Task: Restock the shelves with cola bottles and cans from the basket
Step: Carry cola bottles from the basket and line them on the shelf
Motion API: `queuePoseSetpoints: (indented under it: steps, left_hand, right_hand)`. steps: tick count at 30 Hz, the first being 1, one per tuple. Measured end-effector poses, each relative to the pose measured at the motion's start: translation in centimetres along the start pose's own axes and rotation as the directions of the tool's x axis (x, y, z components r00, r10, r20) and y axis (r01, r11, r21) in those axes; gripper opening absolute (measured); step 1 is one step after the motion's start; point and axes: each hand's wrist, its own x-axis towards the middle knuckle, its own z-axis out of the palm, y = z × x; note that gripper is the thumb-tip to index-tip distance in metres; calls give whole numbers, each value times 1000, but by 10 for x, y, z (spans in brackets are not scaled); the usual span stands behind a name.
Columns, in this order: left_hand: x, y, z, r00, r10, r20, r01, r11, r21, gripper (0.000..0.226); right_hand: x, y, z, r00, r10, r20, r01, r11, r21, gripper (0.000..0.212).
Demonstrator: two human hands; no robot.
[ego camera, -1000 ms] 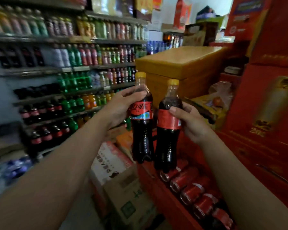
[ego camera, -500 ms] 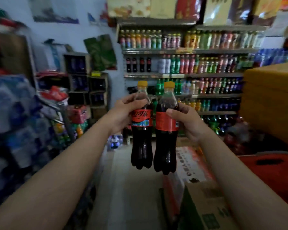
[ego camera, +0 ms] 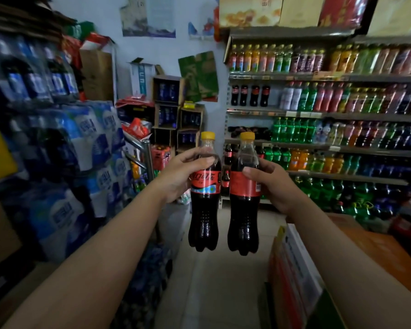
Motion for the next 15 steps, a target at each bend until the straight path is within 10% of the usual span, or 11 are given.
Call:
queuePoseSetpoints:
  steps: [15]
  left_hand:
    - [151,-62,-13,996,-75,51,75,997,-3,45]
  right_hand:
    - [101,50,-74,986,50,-157,-53,999,-13,39]
